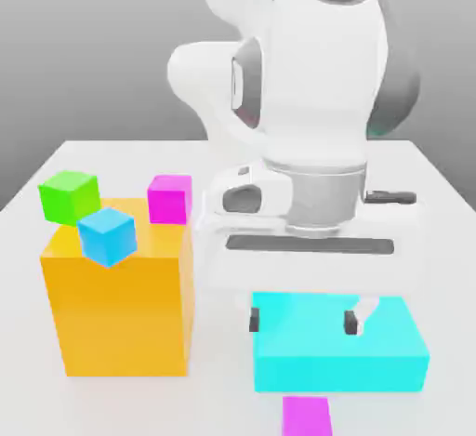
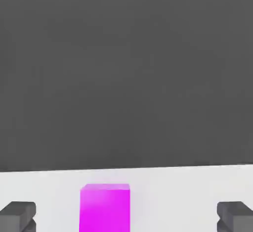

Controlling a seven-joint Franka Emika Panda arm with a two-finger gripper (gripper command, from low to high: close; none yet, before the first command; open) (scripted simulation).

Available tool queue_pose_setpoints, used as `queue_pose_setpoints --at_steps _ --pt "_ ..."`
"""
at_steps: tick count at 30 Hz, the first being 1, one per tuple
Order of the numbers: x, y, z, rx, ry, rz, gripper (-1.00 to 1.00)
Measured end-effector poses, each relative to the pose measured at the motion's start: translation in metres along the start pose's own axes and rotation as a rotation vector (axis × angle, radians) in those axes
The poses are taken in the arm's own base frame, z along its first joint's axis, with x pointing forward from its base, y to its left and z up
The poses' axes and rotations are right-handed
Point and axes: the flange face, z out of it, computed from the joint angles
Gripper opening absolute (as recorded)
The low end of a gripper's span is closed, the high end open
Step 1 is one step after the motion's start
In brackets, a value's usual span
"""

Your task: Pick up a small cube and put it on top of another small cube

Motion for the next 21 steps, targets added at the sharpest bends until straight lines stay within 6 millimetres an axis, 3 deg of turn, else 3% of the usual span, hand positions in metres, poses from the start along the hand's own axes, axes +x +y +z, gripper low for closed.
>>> queue_pose_setpoints --at_steps 3,8,9,16,21 --pt "-0.017 0.005 0.053 -0.050 -0.061 0.001 0.00" --pt "-0.027 0.010 0.125 -0.065 -0.082 0.003 0.00" --pt "-0.028 0.011 0.132 -0.066 -0.082 0.002 -1.00" --pt "-0.028 0.010 0.130 -0.065 -0.082 0.002 -1.00" --pt "-0.020 0.010 0.071 -0.069 -0.078 0.015 -1.00"
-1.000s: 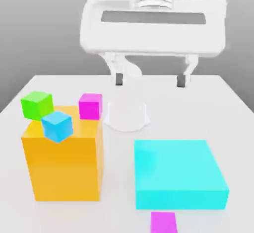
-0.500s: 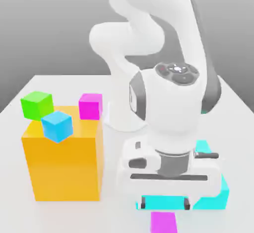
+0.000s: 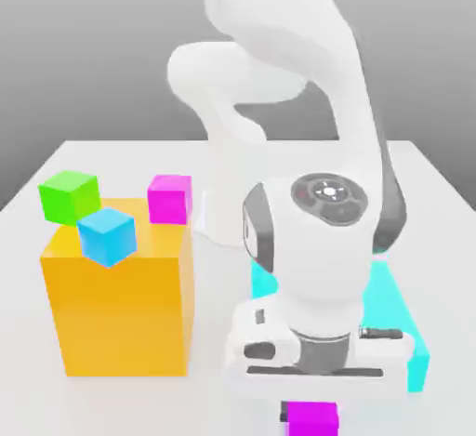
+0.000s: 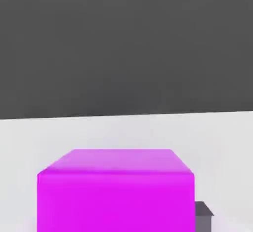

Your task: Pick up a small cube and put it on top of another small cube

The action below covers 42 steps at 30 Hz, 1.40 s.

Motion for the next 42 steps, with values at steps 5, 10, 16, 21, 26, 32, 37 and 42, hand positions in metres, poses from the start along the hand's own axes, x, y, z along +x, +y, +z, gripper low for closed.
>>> queue_pose_setpoints --at_steps 5,10,16,21,26,32,37,42 --pt "0.021 0.035 -0.059 -0.020 0.023 0.117 -1.00" --pt "0.039 0.083 -0.113 -0.033 0.038 0.265 -1.00" --pt "0.037 0.136 -0.170 -0.037 0.041 0.415 -1.00" --pt "0.027 0.184 -0.209 -0.030 0.033 0.547 -1.00" --pt "0.009 0.230 -0.240 -0.015 0.015 0.673 -1.00" --pt "-0.011 0.264 -0.233 0.004 -0.006 0.770 -1.00" --pt "-0.013 0.266 -0.198 0.004 -0.007 0.774 1.00" --pt "-0.013 0.266 -0.199 0.002 -0.005 0.774 1.00"
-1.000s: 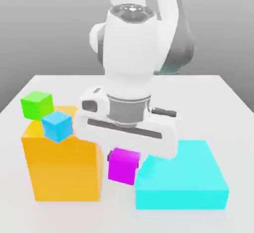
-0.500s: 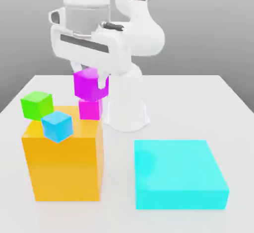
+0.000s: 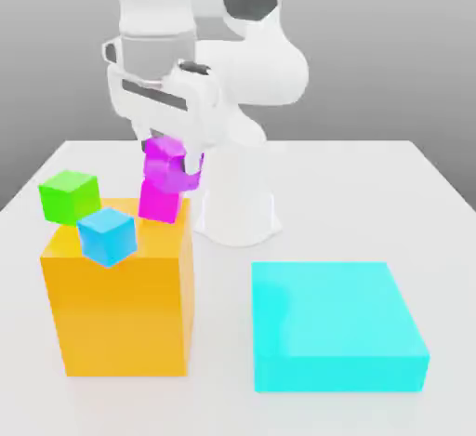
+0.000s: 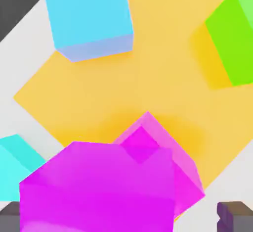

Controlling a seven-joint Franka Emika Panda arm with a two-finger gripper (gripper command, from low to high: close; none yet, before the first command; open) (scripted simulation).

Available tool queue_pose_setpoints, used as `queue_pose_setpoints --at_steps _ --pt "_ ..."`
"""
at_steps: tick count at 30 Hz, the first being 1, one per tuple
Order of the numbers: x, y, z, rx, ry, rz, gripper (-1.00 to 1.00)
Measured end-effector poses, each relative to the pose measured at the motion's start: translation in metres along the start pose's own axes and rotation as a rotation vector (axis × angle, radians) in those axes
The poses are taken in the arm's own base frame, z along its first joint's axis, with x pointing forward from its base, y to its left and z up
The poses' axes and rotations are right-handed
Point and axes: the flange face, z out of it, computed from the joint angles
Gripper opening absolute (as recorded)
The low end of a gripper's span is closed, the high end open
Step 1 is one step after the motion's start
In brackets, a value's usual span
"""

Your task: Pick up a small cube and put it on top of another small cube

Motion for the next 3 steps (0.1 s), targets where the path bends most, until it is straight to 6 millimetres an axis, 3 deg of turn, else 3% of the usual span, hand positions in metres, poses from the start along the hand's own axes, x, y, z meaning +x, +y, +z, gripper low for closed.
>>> queue_pose_setpoints --at_steps 3 --pt "0.000 -0.001 -0.035 0.000 0.001 0.000 1.00"
